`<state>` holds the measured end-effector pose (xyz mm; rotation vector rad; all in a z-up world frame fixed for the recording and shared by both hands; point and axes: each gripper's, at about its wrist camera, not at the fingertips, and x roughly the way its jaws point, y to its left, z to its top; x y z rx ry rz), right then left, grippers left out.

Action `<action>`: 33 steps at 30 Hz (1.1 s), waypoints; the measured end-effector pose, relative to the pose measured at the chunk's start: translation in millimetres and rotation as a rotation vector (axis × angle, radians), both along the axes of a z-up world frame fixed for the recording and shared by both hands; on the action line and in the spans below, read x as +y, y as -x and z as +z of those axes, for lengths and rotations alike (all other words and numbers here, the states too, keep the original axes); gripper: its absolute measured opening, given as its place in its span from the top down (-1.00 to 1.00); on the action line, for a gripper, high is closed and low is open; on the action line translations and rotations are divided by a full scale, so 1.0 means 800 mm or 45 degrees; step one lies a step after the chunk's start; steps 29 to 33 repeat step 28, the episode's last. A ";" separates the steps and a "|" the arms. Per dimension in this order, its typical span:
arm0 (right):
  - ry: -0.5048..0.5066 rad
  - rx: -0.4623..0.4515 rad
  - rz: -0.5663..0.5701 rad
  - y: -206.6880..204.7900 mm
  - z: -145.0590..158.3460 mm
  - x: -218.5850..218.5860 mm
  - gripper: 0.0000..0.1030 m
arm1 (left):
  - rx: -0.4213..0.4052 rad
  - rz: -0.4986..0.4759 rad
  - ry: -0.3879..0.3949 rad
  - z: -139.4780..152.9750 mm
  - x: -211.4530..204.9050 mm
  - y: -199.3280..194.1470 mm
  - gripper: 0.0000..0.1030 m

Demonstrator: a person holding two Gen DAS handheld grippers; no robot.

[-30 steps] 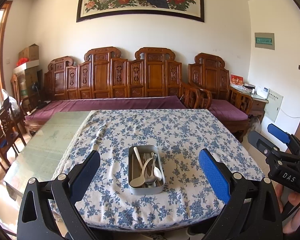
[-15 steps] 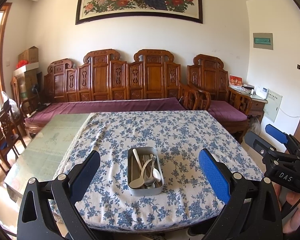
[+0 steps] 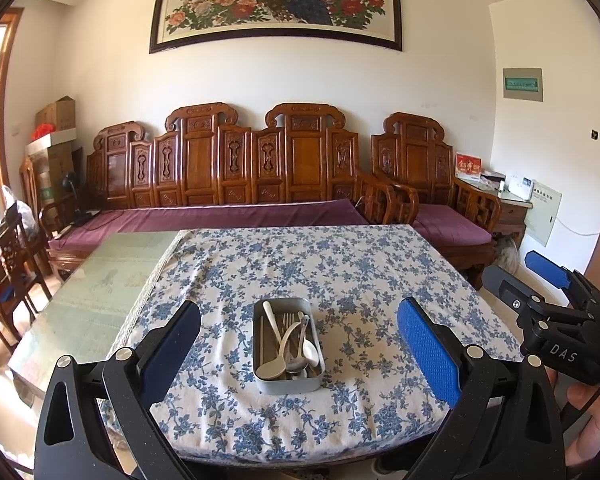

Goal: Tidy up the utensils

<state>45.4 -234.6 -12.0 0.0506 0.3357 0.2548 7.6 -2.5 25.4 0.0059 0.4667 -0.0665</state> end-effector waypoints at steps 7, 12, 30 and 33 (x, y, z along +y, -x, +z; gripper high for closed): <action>-0.001 -0.003 -0.003 0.001 0.001 -0.001 -0.95 | -0.001 -0.001 0.000 0.000 -0.001 0.000 -0.85; -0.004 -0.008 -0.008 0.002 0.003 -0.001 -0.95 | 0.002 0.000 -0.001 0.000 -0.001 0.000 -0.85; -0.006 -0.007 -0.009 0.002 0.003 -0.004 -0.95 | 0.023 0.003 -0.007 -0.001 0.001 -0.008 -0.85; -0.006 -0.007 -0.009 0.002 0.003 -0.004 -0.95 | 0.023 0.003 -0.007 -0.001 0.001 -0.008 -0.85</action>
